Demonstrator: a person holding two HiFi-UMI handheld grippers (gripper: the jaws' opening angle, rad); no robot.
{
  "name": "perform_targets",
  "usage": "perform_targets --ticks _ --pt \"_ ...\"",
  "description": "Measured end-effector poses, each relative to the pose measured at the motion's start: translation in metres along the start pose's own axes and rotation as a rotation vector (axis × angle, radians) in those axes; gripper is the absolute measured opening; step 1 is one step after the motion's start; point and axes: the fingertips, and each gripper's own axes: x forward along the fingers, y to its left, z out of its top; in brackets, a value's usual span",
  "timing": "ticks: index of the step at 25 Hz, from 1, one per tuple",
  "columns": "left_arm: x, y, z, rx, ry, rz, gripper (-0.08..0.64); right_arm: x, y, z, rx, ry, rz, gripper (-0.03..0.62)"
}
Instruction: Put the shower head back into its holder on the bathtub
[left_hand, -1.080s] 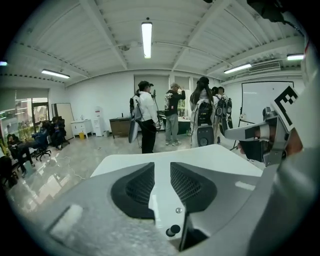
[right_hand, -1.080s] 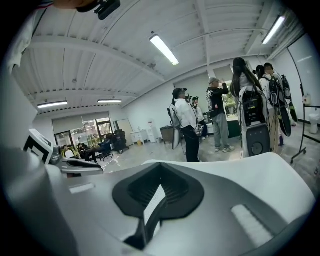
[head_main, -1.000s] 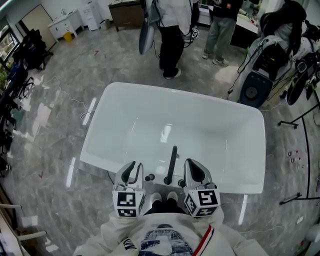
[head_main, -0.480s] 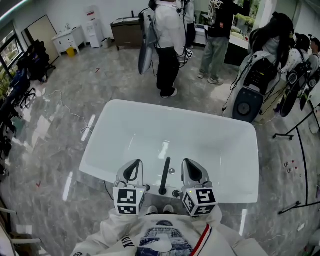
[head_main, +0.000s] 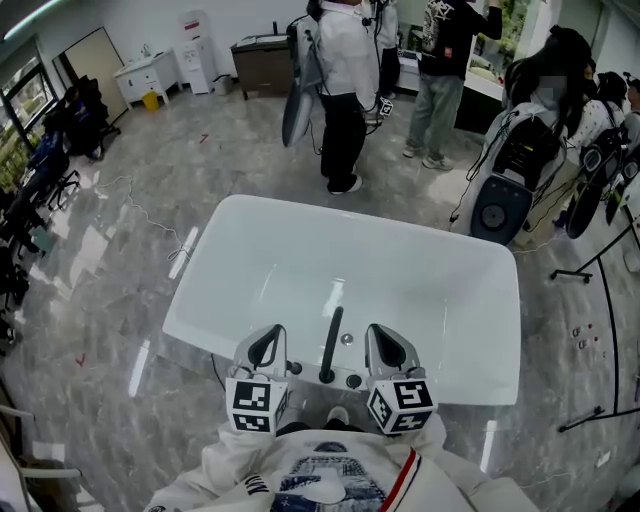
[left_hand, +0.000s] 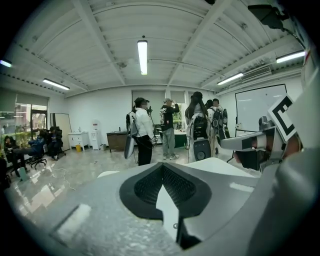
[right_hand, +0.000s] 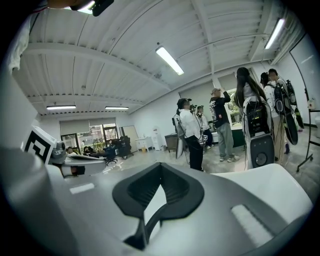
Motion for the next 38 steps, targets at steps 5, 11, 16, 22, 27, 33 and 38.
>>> perform_targets --ticks 5,11,16,22,27,33,38 --pt "-0.009 0.0 0.004 -0.005 -0.031 -0.037 0.0 -0.014 0.015 0.005 -0.025 -0.022 -0.011 0.006" --pt "-0.045 0.001 0.013 0.069 -0.082 -0.082 0.0 -0.04 0.046 -0.001 0.012 -0.031 -0.064 0.005" --pt "-0.093 0.006 -0.002 0.074 -0.084 -0.133 0.0 -0.068 0.094 -0.013 -0.025 -0.045 -0.087 0.005" --pt "-0.153 0.008 -0.024 0.078 -0.086 -0.188 0.0 -0.109 0.144 -0.034 -0.026 -0.052 -0.139 0.005" --pt "-0.207 0.011 -0.049 0.066 -0.07 -0.227 0.0 -0.15 0.183 -0.057 -0.023 -0.034 -0.202 0.005" --pt "-0.249 -0.001 -0.064 0.065 -0.067 -0.271 0.0 -0.186 0.209 -0.073 -0.033 -0.021 -0.236 0.005" --pt "-0.267 -0.003 -0.061 0.065 -0.079 -0.26 0.0 -0.203 0.219 -0.071 -0.058 -0.029 -0.23 0.005"
